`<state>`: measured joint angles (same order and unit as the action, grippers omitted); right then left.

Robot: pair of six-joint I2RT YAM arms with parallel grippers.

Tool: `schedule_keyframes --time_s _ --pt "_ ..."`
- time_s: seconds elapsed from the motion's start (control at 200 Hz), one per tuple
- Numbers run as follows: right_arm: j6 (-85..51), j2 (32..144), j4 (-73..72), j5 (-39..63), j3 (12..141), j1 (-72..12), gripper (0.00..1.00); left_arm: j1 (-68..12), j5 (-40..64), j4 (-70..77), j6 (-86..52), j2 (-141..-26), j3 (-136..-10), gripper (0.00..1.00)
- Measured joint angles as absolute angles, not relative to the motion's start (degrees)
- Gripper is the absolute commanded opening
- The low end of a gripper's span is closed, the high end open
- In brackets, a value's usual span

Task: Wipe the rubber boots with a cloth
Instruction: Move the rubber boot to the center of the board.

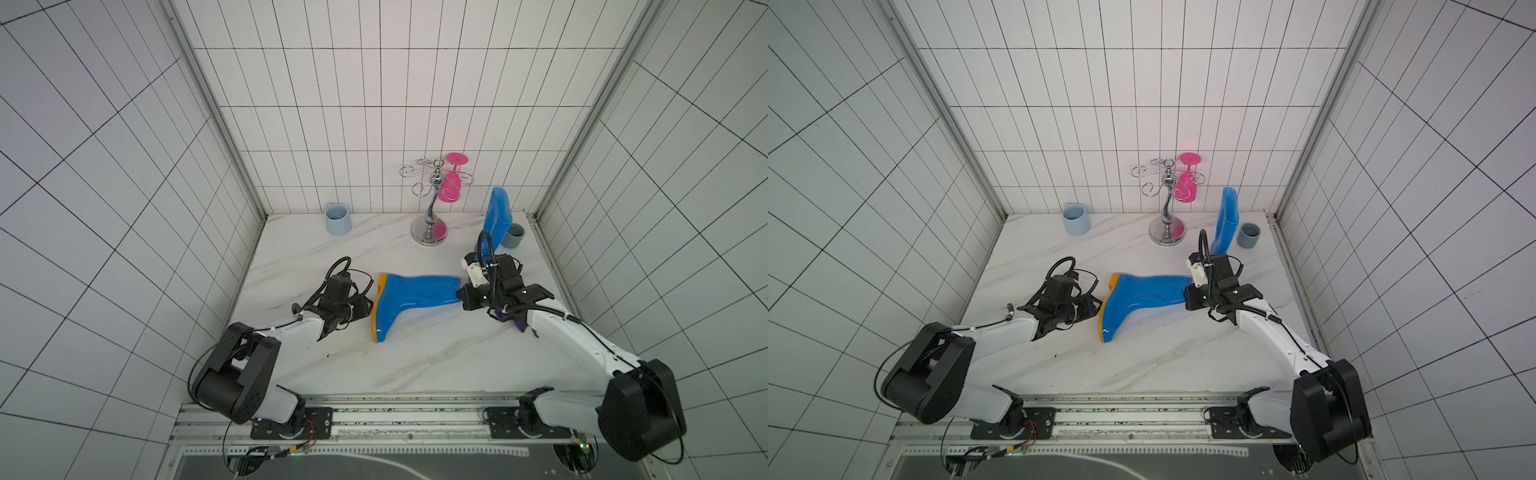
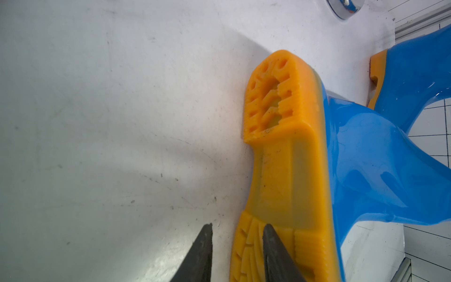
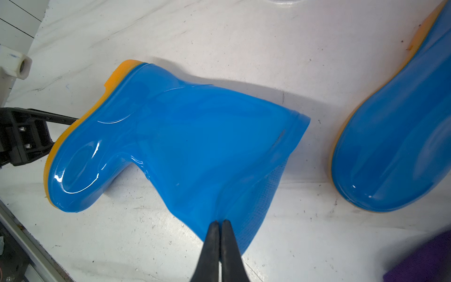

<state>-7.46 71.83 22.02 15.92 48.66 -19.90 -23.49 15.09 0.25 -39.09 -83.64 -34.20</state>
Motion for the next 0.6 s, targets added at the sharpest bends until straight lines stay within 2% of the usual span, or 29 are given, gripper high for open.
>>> schedule_keyframes --time_s 0.34,0.6 --pt "-7.5 74.2 23.6 13.8 48.7 -19.9 0.00 -23.6 15.2 0.4 -39.2 -84.4 -36.1 0.36" --pt "-7.9 74.2 24.9 13.8 48.7 -19.9 0.00 -23.2 15.8 1.5 -39.2 -91.2 -42.4 0.36"
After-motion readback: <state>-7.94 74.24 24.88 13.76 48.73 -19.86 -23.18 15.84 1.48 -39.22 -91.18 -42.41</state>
